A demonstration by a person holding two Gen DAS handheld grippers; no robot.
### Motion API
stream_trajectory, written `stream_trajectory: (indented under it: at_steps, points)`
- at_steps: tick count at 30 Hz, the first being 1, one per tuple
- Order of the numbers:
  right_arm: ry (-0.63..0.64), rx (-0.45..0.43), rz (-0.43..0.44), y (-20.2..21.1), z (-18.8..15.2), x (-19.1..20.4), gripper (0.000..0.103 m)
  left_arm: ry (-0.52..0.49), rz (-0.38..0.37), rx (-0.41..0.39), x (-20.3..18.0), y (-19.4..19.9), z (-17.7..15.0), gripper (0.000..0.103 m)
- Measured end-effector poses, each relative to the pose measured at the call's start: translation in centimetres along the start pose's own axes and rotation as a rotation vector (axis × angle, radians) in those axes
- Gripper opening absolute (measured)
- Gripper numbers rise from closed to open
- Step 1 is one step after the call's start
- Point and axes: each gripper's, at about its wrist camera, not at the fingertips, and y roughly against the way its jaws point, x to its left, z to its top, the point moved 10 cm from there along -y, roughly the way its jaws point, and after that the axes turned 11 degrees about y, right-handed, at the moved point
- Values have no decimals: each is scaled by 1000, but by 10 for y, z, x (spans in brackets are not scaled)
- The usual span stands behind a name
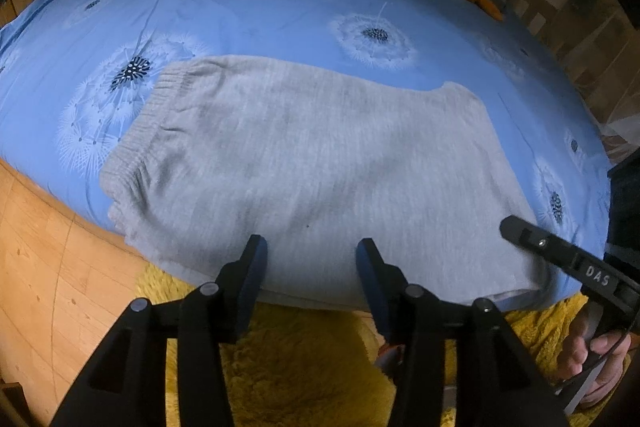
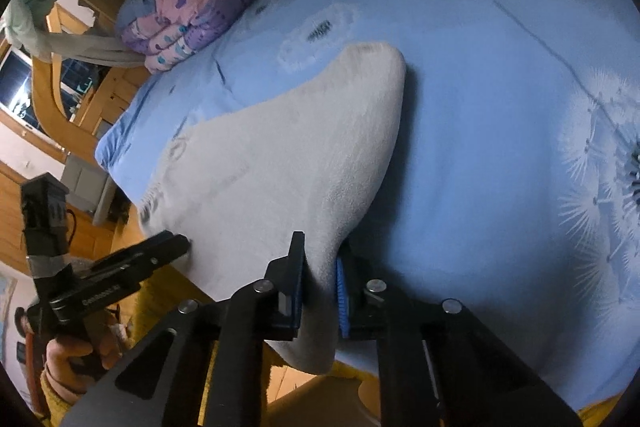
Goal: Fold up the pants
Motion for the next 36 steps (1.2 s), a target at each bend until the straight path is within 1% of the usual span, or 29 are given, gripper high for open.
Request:
stream_trajectory:
  at_steps: [10,18,21,27,36]
  points:
    - [50,-69,61,24,28,32,10,29,-19,-2,3,7,2,50]
    - [113,-99,93,35,45,60,9,-7,-3,7,2,2,1,50]
    - [139,-106,99,37,53,71,9,7,-15,5,3,5,3,50]
    - [187,-115,110,40,63,86,9,23,-3,-33,13,18,14,50]
    - [250,-126,143,41,78,113,9,63,25,-89,41,38,41,50]
